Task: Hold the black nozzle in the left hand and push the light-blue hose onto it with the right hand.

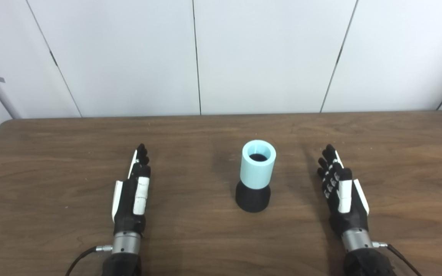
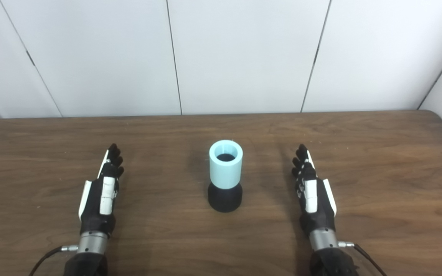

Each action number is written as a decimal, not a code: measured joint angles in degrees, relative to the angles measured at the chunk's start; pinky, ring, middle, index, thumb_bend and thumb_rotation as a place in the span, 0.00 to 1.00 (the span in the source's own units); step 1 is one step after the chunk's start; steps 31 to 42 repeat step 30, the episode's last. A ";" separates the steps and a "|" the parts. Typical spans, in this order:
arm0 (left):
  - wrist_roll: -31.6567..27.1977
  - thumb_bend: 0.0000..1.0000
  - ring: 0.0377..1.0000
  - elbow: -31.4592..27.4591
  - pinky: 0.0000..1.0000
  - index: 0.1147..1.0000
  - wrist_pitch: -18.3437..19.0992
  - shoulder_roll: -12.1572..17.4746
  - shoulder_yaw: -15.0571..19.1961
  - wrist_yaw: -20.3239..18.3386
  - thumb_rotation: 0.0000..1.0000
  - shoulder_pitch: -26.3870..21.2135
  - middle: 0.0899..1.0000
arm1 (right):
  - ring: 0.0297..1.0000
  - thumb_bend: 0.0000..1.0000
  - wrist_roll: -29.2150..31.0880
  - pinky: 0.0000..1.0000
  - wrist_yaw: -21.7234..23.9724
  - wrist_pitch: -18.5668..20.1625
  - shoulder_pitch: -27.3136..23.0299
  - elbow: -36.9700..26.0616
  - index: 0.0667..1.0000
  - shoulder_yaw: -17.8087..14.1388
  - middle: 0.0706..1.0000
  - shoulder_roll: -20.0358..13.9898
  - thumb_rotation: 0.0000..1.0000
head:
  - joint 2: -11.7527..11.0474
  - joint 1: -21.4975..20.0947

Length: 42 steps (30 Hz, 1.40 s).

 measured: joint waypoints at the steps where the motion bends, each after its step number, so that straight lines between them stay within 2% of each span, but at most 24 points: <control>1: 0.00 0.80 1.00 0.00 1.00 1.00 -0.08 0.00 0.01 0.00 0.99 0.00 1.00 | 1.00 0.70 0.04 1.00 0.10 -0.49 0.00 0.07 1.00 -0.01 1.00 -0.05 0.98 | 0.00 0.00; 9: -0.12 0.80 1.00 0.07 1.00 1.00 -0.25 0.01 0.06 -0.03 0.98 0.02 1.00 | 1.00 0.70 0.03 1.00 0.68 -3.02 -0.07 0.44 1.00 0.06 1.00 -0.06 0.93 | -1.05 -1.05; 20: -0.44 0.82 1.00 0.03 1.00 1.00 0.23 0.11 -0.05 -0.93 0.95 0.11 1.00 | 1.00 0.66 0.05 1.00 2.58 -7.95 -0.67 1.81 1.00 0.66 1.00 -0.61 0.92 | -1.32 -0.70; 42: -0.59 0.82 1.00 0.00 1.00 1.00 1.51 0.10 -0.07 -1.36 0.93 0.09 1.00 | 1.00 0.66 0.11 1.00 2.77 -8.16 -0.74 1.90 1.00 0.65 1.00 -0.66 0.92 | -1.41 -0.44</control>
